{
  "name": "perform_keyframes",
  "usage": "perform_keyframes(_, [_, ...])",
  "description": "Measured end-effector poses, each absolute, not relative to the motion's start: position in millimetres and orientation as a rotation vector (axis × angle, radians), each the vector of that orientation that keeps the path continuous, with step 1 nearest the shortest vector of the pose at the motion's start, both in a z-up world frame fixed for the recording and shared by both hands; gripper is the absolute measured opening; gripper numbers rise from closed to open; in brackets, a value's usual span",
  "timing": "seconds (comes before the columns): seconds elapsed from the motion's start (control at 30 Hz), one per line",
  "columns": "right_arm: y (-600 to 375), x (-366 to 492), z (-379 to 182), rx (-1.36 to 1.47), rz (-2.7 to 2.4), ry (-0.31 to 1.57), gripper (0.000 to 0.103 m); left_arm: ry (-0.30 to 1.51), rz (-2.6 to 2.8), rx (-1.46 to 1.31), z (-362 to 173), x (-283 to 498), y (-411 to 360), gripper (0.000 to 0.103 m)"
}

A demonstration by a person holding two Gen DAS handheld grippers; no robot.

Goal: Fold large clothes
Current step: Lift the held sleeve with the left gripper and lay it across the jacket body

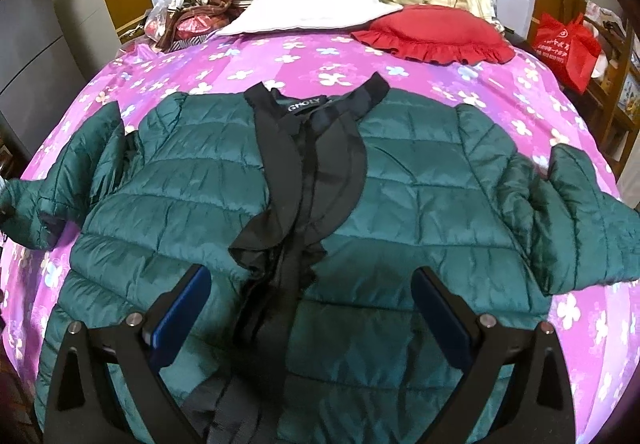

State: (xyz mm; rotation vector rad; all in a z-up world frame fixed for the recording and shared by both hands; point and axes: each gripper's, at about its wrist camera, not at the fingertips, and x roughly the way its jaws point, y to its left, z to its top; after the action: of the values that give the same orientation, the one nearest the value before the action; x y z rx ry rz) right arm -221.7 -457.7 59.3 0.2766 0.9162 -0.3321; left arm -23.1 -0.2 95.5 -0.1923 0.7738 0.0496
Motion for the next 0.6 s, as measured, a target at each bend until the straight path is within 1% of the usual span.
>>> perform_keyframes(0.27, [-476, -240, 65, 0.297, -0.366, 0.898, 0.102, 0.685, -0.119, -0.116, 151, -63, -69, 0.0])
perform_keyframes(0.6, [-497, -261, 72, 0.313, -0.402, 0.878, 0.102, 0.667, -0.322, -0.03, 176, -111, -164, 0.0])
